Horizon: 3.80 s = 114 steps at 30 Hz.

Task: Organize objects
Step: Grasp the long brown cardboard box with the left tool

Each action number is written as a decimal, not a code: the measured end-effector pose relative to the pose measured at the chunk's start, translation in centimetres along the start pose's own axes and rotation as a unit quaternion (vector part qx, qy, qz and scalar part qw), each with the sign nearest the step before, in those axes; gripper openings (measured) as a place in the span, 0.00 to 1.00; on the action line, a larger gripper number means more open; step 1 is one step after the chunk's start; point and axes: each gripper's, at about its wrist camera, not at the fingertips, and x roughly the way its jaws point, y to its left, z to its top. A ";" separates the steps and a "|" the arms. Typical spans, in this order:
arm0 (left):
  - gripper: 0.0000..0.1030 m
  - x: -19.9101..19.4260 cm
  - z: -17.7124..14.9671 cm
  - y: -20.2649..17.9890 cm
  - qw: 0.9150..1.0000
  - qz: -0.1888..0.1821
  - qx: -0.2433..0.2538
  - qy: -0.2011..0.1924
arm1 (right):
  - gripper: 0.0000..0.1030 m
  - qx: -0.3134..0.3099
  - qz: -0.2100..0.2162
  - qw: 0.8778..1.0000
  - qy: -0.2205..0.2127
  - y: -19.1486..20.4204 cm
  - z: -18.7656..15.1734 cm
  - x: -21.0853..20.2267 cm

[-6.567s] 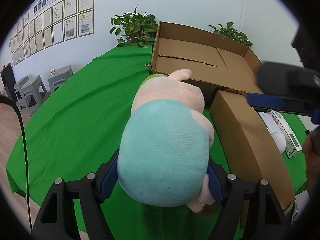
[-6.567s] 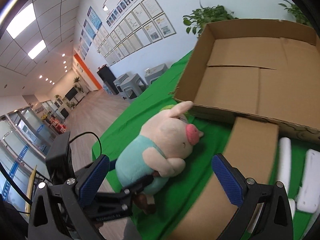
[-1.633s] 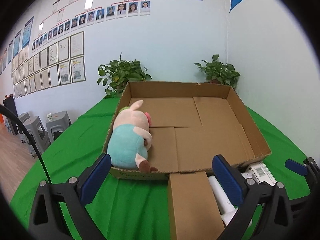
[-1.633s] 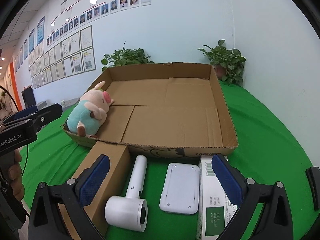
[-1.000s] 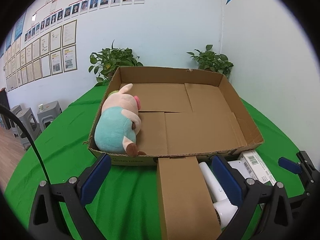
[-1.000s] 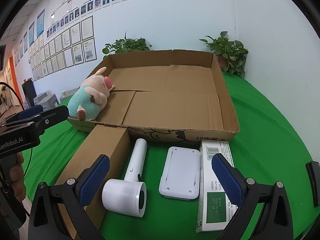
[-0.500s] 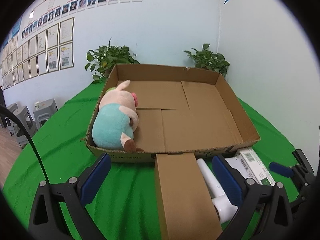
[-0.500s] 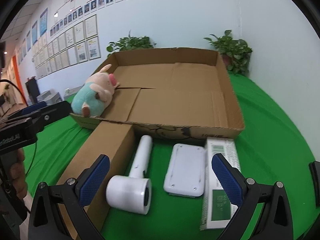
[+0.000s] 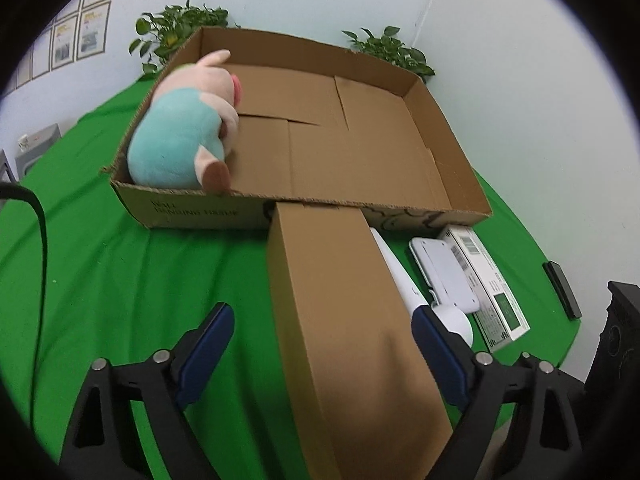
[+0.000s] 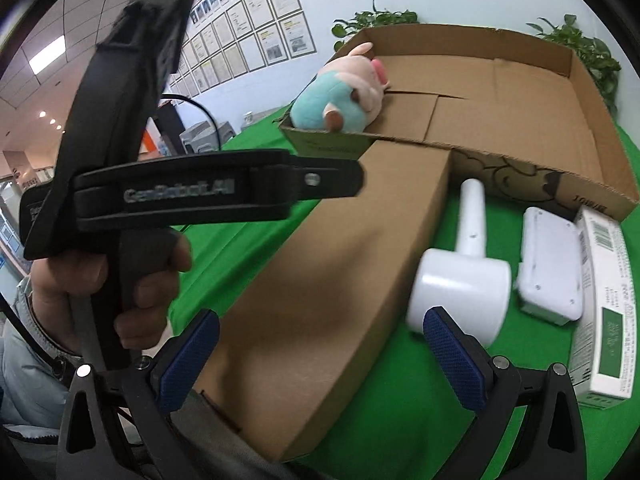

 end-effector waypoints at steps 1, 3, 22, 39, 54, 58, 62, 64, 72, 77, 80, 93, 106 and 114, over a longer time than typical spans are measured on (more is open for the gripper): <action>0.82 0.2 -0.1 -0.1 1.000 -0.008 0.000 0.006 | 1.00 -0.002 -0.001 1.000 0.002 0.3 0.0 0.2; 0.76 0.7 -0.5 -0.2 0.999 -0.025 0.001 0.020 | 1.00 -0.001 -0.002 1.000 0.008 0.9 0.1 0.7; 0.56 0.3 -1.7 0.6 0.993 -0.091 -0.037 0.064 | 1.00 0.016 -0.052 0.998 0.038 2.2 0.2 3.1; 0.52 -3.8 -1.3 0.8 0.996 -0.078 -0.032 0.025 | 0.99 0.056 0.013 0.998 0.008 2.5 0.4 3.1; 0.35 -3.1 -0.8 -0.6 0.990 -0.131 -0.020 0.042 | 0.99 0.090 0.080 0.993 -0.019 -0.3 0.6 1.7; 0.41 -5.5 0.0 0.9 0.994 -0.105 -0.025 -0.006 | 0.99 0.099 0.068 0.993 -0.023 -1.1 0.4 0.7; 0.63 -5.9 0.1 3.6 0.998 -0.030 -0.054 -0.023 | 0.99 0.096 0.080 0.992 -0.013 -0.1 0.1 1.0; 0.63 -5.3 -0.4 5.4 0.997 -0.010 -0.074 -0.004 | 0.99 0.083 0.085 0.993 -0.007 1.0 0.1 1.3; 0.63 -2.4 -2.9 8.4 0.986 -0.081 -0.128 0.071 | 0.99 0.030 0.055 0.998 0.028 6.0 -0.2 3.3; 0.62 -3.0 -3.2 7.1 0.982 -0.134 -0.112 0.067 | 1.00 0.006 0.009 0.999 0.038 8.1 -0.3 3.7; 0.62 -3.4 -3.4 6.6 0.979 -0.158 -0.111 0.062 | 1.00 0.001 -0.019 0.999 0.042 8.4 -0.7 3.5; 0.62 -5.0 -3.2 5.0 0.977 -0.179 -0.107 0.042 | 0.96 0.038 -0.019 0.999 0.021 7.1 -1.6 2.0; 0.50 -4.2 -2.3 1.4 0.979 -0.180 -0.054 0.074 | 0.93 0.131 0.194 0.972 0.001 3.6 -1.5 3.2; 0.52 -7.3 -1.3 3.6 0.984 -0.164 -0.076 0.002 | 1.00 0.113 0.090 0.989 -0.018 2.0 -2.7 0.4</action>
